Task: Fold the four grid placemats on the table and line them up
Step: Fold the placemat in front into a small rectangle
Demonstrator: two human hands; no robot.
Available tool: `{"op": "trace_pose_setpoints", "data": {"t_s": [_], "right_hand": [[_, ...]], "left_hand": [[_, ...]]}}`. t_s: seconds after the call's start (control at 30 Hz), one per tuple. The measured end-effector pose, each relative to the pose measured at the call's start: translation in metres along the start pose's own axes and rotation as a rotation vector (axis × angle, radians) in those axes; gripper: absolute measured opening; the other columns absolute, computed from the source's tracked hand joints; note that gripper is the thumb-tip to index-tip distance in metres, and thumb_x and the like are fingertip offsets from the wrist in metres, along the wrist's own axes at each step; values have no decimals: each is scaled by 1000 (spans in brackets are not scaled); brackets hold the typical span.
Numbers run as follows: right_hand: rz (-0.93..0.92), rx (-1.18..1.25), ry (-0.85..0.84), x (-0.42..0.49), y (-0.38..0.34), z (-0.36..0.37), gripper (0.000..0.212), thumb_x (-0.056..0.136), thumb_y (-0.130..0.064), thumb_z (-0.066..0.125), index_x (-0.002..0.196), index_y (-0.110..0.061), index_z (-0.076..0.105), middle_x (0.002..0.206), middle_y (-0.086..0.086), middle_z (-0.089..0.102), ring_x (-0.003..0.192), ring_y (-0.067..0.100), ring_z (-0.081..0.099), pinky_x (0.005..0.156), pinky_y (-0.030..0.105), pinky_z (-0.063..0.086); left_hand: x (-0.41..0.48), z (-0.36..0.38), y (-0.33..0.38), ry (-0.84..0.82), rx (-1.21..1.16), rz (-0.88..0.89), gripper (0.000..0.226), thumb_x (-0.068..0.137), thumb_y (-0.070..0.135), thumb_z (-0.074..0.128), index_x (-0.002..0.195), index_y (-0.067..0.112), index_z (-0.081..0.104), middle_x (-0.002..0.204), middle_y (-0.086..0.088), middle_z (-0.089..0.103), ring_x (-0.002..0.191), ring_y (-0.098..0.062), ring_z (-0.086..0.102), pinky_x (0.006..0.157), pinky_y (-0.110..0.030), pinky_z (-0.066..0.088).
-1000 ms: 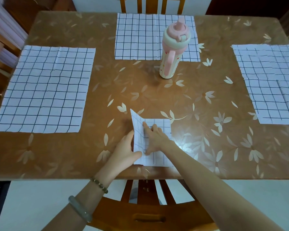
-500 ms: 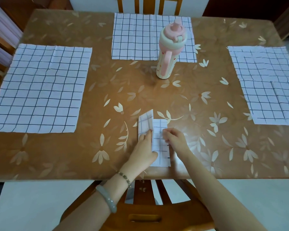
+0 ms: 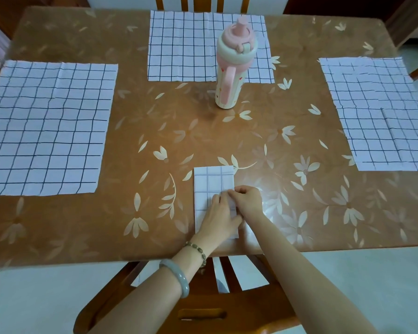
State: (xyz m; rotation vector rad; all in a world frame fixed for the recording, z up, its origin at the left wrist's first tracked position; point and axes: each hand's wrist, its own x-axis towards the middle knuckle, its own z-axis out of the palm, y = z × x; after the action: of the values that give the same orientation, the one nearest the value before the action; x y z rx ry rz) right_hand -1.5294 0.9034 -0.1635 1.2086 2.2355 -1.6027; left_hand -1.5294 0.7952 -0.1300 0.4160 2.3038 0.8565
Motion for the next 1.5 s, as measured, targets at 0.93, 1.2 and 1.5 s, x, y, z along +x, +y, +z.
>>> {"op": "trace_pose_setpoints", "data": {"t_s": [0.93, 1.2, 1.5], "right_hand": [[-781, -1054, -22, 30, 31, 7, 57, 101, -37, 19, 142, -4, 41, 149, 12, 39, 139, 26, 34, 113, 48, 21], [-707, -1104, -28, 31, 34, 8, 61, 100, -41, 11, 148, -6, 25, 154, 11, 27, 145, 28, 18, 116, 51, 11], [-704, -1102, -28, 30, 30, 8, 65, 100, -41, 5, 146, -3, 28, 152, 14, 31, 143, 27, 23, 114, 52, 13]], "left_hand": [[49, -44, -108, 96, 892, 346, 81, 94, 62, 14, 151, 5, 22, 158, -11, 21, 147, -23, 17, 117, -49, 13], [-1, -31, -134, 15, 946, 541, 79, 93, 61, 22, 147, 3, 26, 154, -13, 28, 145, -23, 20, 118, -47, 4], [-14, -37, -124, 43, 869, 509, 81, 94, 66, 22, 150, 7, 22, 157, -10, 24, 147, -23, 15, 117, -47, 8]]}}
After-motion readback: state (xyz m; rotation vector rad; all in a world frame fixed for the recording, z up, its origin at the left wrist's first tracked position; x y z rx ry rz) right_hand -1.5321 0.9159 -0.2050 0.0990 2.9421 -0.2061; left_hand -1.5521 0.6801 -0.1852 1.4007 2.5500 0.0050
